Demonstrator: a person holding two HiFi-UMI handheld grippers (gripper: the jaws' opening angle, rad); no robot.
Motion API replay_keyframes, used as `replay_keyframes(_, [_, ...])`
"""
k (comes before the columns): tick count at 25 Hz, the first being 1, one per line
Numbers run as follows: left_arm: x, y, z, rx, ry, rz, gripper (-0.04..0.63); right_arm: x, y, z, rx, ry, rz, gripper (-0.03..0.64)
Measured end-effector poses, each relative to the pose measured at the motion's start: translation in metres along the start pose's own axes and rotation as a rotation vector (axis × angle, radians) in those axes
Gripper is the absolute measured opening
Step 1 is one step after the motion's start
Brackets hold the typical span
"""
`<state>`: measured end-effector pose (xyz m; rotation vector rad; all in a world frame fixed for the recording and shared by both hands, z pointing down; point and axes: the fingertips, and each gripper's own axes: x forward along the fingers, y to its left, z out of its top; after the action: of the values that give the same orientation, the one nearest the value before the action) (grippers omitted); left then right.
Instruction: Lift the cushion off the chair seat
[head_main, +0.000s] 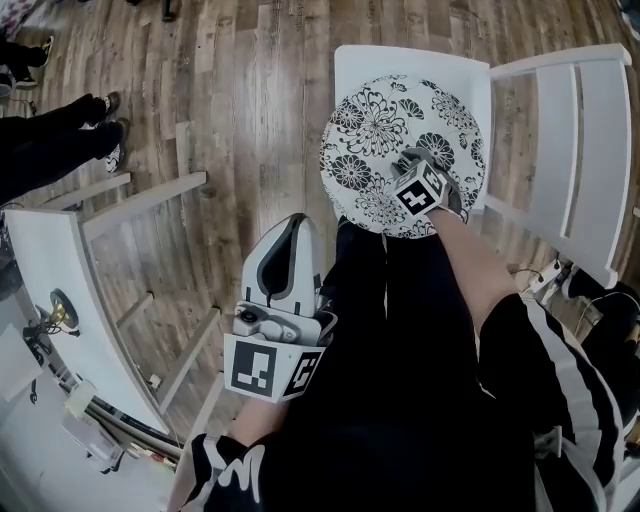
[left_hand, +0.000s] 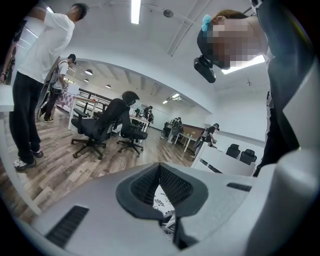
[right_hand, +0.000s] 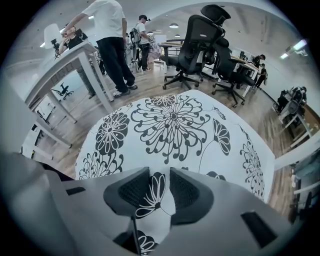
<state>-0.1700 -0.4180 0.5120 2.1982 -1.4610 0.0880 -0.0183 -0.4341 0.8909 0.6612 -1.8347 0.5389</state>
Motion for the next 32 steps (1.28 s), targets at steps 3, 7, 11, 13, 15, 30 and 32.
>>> replay_keyframes(3, [0.0,-0.001,0.003,0.002,-0.006,-0.001,0.003,-0.001,0.002,0.0,-0.012,0.009,-0.003,0.123])
replay_keyframes(7, [-0.002,-0.002,0.003,0.01,-0.007,0.002,0.003,-0.001,0.003,-0.002,-0.039,0.018,-0.013,0.082])
replay_keyframes(11, [-0.004,-0.002,0.002,0.01,-0.007,0.007,0.003,-0.002,-0.001,-0.004,-0.048,0.018,-0.035,0.045])
replay_keyframes(13, [-0.005,-0.003,0.001,0.009,-0.006,0.007,0.003,-0.003,-0.002,-0.004,-0.051,0.017,-0.04,0.035])
replay_keyframes(15, [-0.005,-0.004,0.003,0.009,-0.008,0.004,0.003,-0.005,-0.001,-0.003,-0.052,0.015,-0.038,0.032])
replay_keyframes(30, [-0.003,-0.013,0.024,0.019,-0.057,-0.027,0.003,-0.041,-0.002,0.012,-0.028,-0.07,-0.062,0.029])
replay_keyframes(32, [-0.004,-0.015,0.028,0.019,-0.064,-0.034,0.003,-0.05,-0.004,0.015,-0.026,-0.089,-0.074,0.029])
